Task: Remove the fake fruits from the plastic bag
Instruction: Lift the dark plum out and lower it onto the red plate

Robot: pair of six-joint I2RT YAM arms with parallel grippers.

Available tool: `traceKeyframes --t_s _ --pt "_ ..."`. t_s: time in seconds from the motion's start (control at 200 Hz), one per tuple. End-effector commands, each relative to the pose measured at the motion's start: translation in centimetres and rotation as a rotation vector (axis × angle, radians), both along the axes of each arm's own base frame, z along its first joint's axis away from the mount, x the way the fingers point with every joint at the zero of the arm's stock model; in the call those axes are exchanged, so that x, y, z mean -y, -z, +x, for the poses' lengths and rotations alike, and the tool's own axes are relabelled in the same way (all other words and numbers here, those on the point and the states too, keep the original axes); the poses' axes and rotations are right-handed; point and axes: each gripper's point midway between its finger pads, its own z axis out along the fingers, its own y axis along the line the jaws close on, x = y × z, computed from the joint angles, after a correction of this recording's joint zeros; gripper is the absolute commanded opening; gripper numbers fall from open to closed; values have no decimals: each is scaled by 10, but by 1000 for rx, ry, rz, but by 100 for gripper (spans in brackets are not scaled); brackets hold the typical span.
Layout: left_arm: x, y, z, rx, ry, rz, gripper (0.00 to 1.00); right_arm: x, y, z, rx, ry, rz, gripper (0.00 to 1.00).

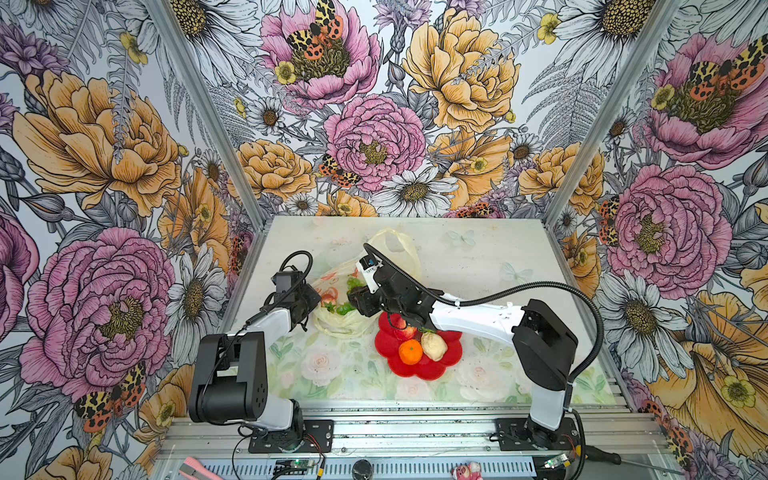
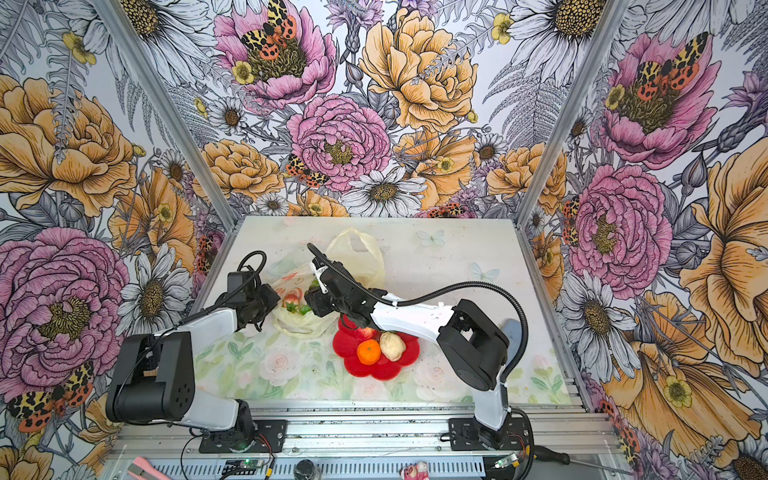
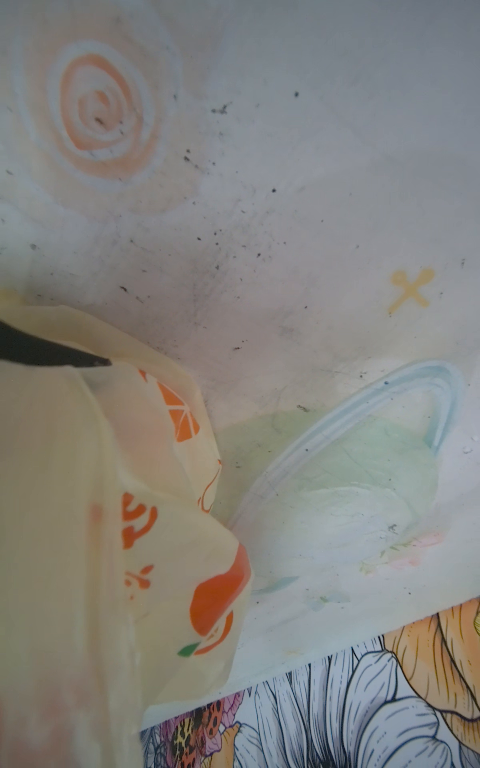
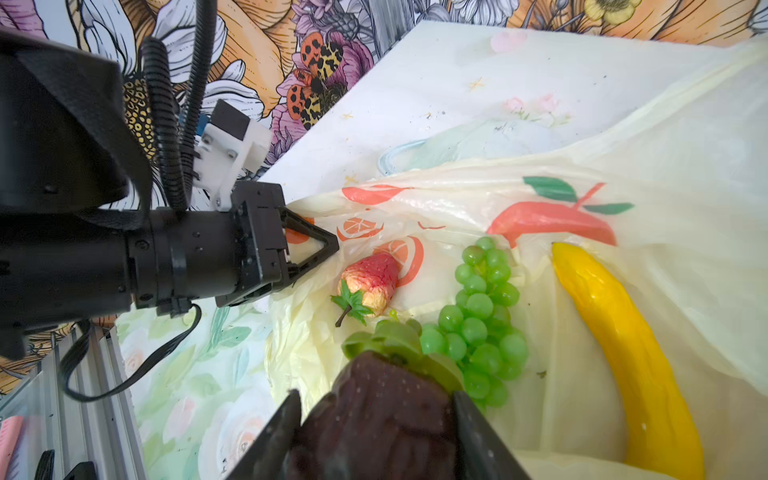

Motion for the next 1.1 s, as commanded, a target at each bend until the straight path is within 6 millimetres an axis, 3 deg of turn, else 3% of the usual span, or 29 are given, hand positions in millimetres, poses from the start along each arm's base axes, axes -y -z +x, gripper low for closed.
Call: traceKeyframes --t_s 0.0,0.405,0.766,1.091 --pt "-2 -6 6 35 9 6 0 15 -22 -5 82 32 22 52" --pt "0 1 1 22 17 8 0 63 9 -54 82 106 -27 51" --pt "3 -3 4 32 24 -3 0 78 29 -79 153 122 -58 51" --pt "3 -3 2 32 23 -4 0 75 52 -94 178 91 -74 51"
